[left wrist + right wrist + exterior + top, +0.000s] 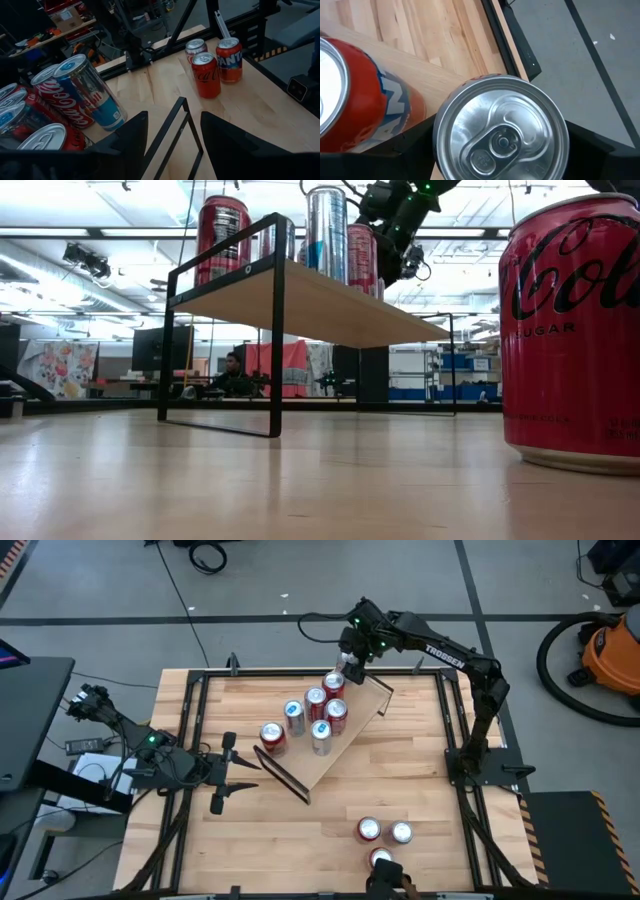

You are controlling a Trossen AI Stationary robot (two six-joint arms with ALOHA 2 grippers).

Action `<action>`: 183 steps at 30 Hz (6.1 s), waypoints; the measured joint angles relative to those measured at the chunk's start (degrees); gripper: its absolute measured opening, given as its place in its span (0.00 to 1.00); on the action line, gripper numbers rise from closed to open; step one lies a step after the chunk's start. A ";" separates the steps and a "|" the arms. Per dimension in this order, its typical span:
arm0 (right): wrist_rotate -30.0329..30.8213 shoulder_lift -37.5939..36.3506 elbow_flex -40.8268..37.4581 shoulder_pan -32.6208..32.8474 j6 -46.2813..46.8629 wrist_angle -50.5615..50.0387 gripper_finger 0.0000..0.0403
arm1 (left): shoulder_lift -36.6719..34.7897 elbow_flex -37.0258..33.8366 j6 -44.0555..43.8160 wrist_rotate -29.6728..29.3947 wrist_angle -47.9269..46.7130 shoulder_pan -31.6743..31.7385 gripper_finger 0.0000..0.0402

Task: Place canned beverage on shelf
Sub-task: Put the red-silver soda can on the shelf, then put the red and black soda can on the shelf aligned with the other red and black soda can

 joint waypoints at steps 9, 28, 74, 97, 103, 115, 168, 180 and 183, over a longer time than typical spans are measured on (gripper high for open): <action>-0.06 -0.24 -0.07 0.26 -1.09 -0.71 0.90 | 0.00 0.02 -0.02 0.13 0.16 0.00 0.48; 4.30 -5.38 -0.09 3.72 1.36 -8.53 0.90 | 0.00 0.04 -1.42 0.11 0.25 0.00 0.48; 10.32 -18.36 -35.04 47.48 35.82 6.43 0.87 | 0.02 0.04 -4.15 -0.02 6.90 0.00 0.48; 12.54 -0.62 -19.52 66.69 39.02 11.43 0.87 | 0.02 0.04 -15.10 -0.26 8.01 0.00 0.48; 13.77 1.88 -15.73 68.54 38.65 7.88 0.88 | 0.02 0.04 -17.01 -0.28 7.94 0.00 0.48; 19.57 2.12 -18.38 69.77 37.79 4.09 0.96 | 0.02 0.04 -16.48 -0.31 7.81 0.00 0.48; 18.62 2.21 -23.57 59.21 70.20 9.27 0.89 | 0.02 0.04 -13.75 1.85 7.94 -0.22 0.48; 13.63 2.14 -22.93 59.61 48.59 9.29 0.89 | 0.02 0.04 -12.85 1.85 7.94 -0.22 0.48; 13.72 2.14 -22.93 60.13 41.14 9.42 0.89 | 0.02 0.04 -12.85 1.86 7.94 -0.22 0.48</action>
